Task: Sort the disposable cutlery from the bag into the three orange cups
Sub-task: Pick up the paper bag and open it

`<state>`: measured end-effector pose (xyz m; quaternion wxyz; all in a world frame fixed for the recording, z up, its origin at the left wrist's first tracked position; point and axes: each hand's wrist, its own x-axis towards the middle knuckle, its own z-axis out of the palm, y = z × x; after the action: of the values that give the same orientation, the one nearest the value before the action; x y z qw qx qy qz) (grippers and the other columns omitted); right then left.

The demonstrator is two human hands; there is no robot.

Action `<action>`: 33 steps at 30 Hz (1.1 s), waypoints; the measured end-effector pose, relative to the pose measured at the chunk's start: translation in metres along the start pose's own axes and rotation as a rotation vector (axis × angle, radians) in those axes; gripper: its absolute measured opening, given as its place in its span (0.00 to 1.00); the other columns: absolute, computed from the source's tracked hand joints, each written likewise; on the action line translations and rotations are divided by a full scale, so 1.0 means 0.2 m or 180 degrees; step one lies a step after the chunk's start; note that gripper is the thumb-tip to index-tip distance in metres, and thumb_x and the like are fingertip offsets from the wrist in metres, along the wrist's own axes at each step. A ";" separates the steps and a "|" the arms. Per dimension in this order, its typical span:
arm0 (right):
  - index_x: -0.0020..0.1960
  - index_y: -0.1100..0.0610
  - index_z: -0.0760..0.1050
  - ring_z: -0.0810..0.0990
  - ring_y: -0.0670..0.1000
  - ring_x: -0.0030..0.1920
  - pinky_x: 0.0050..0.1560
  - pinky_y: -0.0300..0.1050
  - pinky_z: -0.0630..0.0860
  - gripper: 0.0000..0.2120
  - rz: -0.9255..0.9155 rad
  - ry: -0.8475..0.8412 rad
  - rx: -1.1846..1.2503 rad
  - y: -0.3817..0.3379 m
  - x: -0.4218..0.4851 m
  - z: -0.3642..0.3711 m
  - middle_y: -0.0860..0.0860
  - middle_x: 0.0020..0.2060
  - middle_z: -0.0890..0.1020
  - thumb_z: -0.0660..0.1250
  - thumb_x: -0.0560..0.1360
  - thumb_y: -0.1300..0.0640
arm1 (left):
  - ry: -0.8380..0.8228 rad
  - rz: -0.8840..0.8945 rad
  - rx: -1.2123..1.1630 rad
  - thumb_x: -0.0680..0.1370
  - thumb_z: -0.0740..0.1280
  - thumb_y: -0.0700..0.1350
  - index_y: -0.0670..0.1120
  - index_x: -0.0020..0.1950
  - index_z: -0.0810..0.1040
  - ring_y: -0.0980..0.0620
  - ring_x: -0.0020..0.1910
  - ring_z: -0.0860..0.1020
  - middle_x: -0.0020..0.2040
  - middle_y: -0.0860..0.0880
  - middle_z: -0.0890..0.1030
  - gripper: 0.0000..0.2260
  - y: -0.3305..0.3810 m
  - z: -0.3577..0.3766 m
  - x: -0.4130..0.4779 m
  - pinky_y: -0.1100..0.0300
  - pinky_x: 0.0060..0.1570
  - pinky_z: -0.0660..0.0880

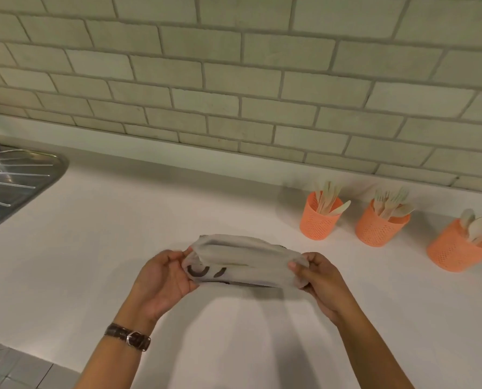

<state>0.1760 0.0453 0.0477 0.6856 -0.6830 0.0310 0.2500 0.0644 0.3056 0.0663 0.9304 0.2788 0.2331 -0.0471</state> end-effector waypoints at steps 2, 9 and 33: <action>0.43 0.62 0.75 0.72 0.54 0.39 0.40 0.46 0.71 0.04 -0.0035 0.0136 -0.0146 0.00 0.02 0.02 0.58 0.39 0.77 0.68 0.74 0.61 | -0.0061 0.0172 0.0378 0.74 0.64 0.49 0.40 0.54 0.79 0.46 0.39 0.80 0.45 0.42 0.80 0.15 -0.02 0.04 0.00 0.51 0.45 0.79; 0.43 0.60 0.75 0.67 0.49 0.29 0.29 0.40 0.61 0.12 0.0818 -0.0339 0.0489 -0.05 0.05 0.03 0.53 0.32 0.76 0.56 0.81 0.59 | 0.1200 0.1136 0.3201 0.73 0.72 0.43 0.50 0.49 0.72 0.53 0.33 0.73 0.44 0.49 0.76 0.10 -0.07 0.06 0.04 0.63 0.34 0.71; 0.43 0.56 0.80 0.73 0.54 0.42 0.40 0.41 0.69 0.15 -0.2406 0.0209 -0.3299 -0.05 0.00 0.03 0.51 0.38 0.79 0.60 0.70 0.73 | 0.1106 0.1542 0.4020 0.73 0.51 0.23 0.47 0.40 0.83 0.56 0.40 0.75 0.40 0.51 0.78 0.27 -0.02 -0.01 0.00 0.74 0.39 0.72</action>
<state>0.1776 0.0504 0.0576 0.3062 -0.8969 -0.3157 -0.0473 0.0637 0.3030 0.0634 0.5238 0.8140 0.2379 0.0805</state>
